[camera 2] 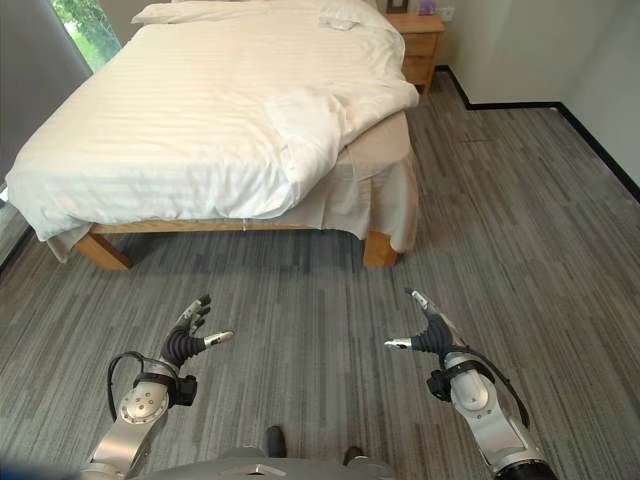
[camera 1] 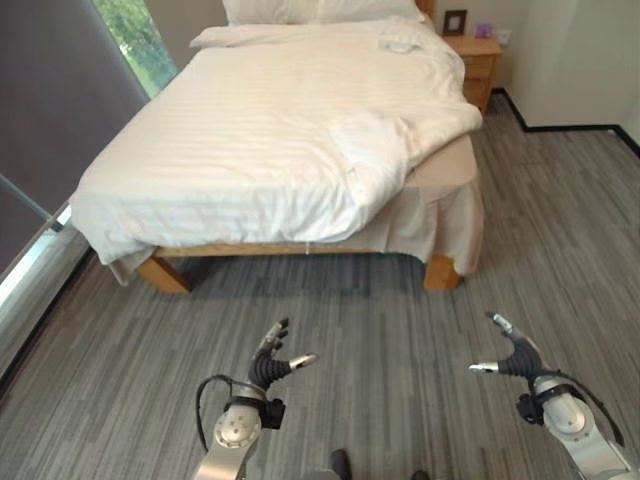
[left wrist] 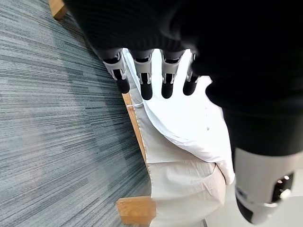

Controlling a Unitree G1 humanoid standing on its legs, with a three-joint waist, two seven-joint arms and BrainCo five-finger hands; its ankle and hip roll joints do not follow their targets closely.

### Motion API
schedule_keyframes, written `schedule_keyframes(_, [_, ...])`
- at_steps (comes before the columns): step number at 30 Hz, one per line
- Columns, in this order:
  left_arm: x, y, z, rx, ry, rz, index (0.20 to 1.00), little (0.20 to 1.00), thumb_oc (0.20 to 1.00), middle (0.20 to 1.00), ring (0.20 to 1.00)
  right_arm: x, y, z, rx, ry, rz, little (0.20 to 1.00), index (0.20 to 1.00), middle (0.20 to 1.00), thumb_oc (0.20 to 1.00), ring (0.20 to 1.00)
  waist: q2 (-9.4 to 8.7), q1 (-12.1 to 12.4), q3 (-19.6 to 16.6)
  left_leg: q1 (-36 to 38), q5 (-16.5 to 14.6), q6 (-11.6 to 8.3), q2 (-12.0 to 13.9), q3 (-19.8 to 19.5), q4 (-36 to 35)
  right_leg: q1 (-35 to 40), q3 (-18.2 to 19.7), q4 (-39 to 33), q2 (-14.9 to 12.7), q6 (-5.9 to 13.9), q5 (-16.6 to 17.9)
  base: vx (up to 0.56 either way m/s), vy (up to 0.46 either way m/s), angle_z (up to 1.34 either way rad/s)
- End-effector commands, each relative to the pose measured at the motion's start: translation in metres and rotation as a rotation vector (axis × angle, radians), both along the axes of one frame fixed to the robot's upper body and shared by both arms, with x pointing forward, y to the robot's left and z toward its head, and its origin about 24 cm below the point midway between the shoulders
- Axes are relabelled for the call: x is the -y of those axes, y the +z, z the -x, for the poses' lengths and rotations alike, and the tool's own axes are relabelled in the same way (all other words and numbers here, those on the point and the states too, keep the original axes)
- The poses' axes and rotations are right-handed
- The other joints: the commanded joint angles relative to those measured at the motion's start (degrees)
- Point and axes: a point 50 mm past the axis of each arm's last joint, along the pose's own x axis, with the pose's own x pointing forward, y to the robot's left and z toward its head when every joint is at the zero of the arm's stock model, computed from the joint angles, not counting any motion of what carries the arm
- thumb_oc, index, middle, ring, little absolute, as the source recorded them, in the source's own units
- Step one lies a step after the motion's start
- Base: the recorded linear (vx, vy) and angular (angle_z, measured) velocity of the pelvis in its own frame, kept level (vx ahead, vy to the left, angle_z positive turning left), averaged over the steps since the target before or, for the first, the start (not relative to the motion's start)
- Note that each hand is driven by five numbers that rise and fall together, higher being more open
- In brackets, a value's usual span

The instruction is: Making the bed.

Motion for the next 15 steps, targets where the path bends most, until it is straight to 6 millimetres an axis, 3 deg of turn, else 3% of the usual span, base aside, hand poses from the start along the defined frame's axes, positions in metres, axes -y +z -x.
schedule_keyframes(1, [0.000,0.022,-0.019,0.131,-0.002,0.038,1.000,1.000,1.000,1.000,1.000,-0.008,0.024,-0.019,0.151,0.022,-0.029,1.000,1.000,1.000,1.000,1.000,-2.59,0.56,-0.68,5.34,-4.92,-5.16,2.94,-1.58,0.29,-0.12,-0.88,-1.04,-3.44,5.18,0.85,0.00,0.000,0.00])
schedule_keyframes(10, [-0.005,0.021,-0.016,0.130,0.047,0.075,1.000,1.000,1.000,1.000,1.000,-0.006,0.025,-0.019,0.159,-0.008,-0.021,1.000,1.000,1.000,1.000,1.000,-2.87,0.70,-0.35,5.77,-5.77,-4.84,2.57,-1.87,0.29,0.42,-0.70,-1.04,-3.26,4.90,0.73,0.00,-0.002,0.00])
schedule_keyframes(11, [-0.007,0.020,-0.016,0.126,0.068,0.080,1.000,1.000,1.000,1.000,1.000,-0.005,0.027,-0.022,0.170,-0.009,-0.012,1.000,1.000,1.000,1.000,1.000,-3.10,0.99,0.51,4.86,-5.48,-4.91,2.47,-1.89,3.22,0.41,-0.25,-0.68,-3.39,4.60,0.40,-0.11,-0.105,-0.08])
schedule_keyframes(12, [-0.009,0.025,-0.020,0.147,0.085,0.096,1.000,1.000,1.000,1.000,1.000,-0.007,0.039,-0.026,0.228,-0.004,-0.006,1.000,1.000,1.000,1.000,1.000,-4.16,1.90,3.65,-3.66,-5.49,-6.00,3.73,-3.09,19.93,0.01,0.20,0.13,-3.59,2.93,-0.32,-0.14,-0.148,-0.11])
schedule_keyframes(13, [-0.008,0.026,-0.021,0.155,0.091,0.105,1.000,1.000,1.000,1.000,1.000,-0.006,0.043,-0.027,0.252,-0.011,-0.010,1.000,1.000,1.000,1.000,1.000,-4.20,2.63,5.06,-7.75,-3.34,-6.74,4.33,-4.65,27.02,0.32,0.11,-0.09,-3.25,2.01,-0.72,-0.13,-0.138,-0.15])
schedule_keyframes(14, [-0.008,0.026,-0.021,0.155,0.091,0.105,1.000,1.000,1.000,1.000,1.000,-0.006,0.043,-0.027,0.252,-0.011,-0.010,1.000,1.000,1.000,1.000,1.000,-4.19,2.57,4.94,-7.94,-3.35,-6.74,4.34,-4.73,27.11,0.20,0.05,-0.09,-3.23,2.00,-0.71,-0.01,-0.135,-0.25])
schedule_keyframes(15, [-0.007,0.027,-0.024,0.163,0.110,0.110,1.000,1.000,1.000,1.000,1.000,-0.005,0.050,-0.029,0.291,-0.028,-0.005,1.000,1.000,1.000,1.000,1.000,-4.74,4.33,7.52,-15.03,1.45,-8.00,4.20,-7.61,37.04,1.77,-0.19,-0.94,-2.73,1.14,-1.47,0.08,-0.098,-0.36])
